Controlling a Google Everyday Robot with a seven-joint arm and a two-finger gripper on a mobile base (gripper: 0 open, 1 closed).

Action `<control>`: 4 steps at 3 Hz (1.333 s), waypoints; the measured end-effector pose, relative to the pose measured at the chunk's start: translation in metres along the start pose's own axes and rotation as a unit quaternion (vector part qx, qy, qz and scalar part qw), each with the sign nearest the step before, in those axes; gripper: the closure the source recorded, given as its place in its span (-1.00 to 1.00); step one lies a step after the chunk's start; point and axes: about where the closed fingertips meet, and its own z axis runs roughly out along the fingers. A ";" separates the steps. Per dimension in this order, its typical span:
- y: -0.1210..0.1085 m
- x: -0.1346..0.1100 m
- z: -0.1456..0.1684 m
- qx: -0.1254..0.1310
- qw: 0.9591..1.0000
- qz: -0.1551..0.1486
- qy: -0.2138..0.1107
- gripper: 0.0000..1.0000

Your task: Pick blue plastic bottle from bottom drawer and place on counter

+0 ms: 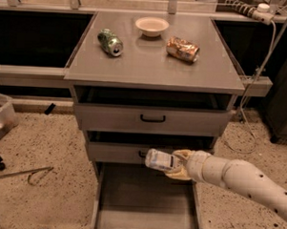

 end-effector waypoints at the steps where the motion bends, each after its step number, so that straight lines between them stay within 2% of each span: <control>1: 0.001 0.001 0.001 -0.001 1.000 0.001 0.000 1.00; 2: -0.027 -0.025 -0.021 0.022 1.000 -0.018 0.003 1.00; 3: -0.087 -0.096 -0.080 0.065 0.996 -0.053 -0.012 1.00; 4: -0.143 -0.175 -0.134 0.099 0.991 -0.078 -0.044 1.00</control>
Offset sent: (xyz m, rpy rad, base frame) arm 0.0246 -0.0181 0.1155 -0.0759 -0.1370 -0.0430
